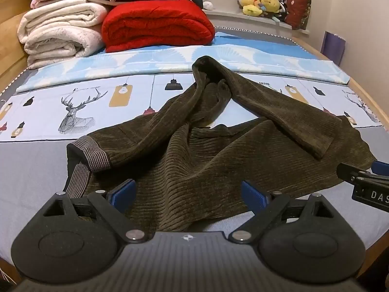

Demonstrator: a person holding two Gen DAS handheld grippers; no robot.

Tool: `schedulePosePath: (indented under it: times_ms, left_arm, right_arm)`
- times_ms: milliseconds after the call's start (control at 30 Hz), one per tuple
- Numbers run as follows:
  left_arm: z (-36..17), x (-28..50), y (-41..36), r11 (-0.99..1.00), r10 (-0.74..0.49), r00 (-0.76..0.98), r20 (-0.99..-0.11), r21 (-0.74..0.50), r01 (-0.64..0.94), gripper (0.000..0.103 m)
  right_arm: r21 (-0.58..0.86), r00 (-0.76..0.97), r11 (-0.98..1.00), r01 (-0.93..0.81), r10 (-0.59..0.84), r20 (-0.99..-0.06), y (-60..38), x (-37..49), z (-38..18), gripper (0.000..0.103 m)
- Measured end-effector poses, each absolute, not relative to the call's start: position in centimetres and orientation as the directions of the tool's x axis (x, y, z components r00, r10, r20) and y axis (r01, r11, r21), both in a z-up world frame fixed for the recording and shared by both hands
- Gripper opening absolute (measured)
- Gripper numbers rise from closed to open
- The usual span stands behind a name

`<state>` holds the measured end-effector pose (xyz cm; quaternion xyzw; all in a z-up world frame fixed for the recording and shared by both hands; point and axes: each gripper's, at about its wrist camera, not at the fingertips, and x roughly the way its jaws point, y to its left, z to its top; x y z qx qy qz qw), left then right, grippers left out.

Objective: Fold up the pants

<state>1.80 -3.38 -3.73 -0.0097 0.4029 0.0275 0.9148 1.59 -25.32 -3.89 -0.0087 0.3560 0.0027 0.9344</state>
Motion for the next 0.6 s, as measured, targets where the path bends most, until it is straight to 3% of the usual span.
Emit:
schedulePosePath:
  times_ms: [600]
  left_arm:
    - [-3.67,1.76,-3.22,0.998,0.041,0.676,-0.736,0.001,-0.059,0.095]
  right_arm:
    - [-0.011,0.748,1.0,-0.007,-0.002,-0.664,-25.1,1.47,-3.89,0.083]
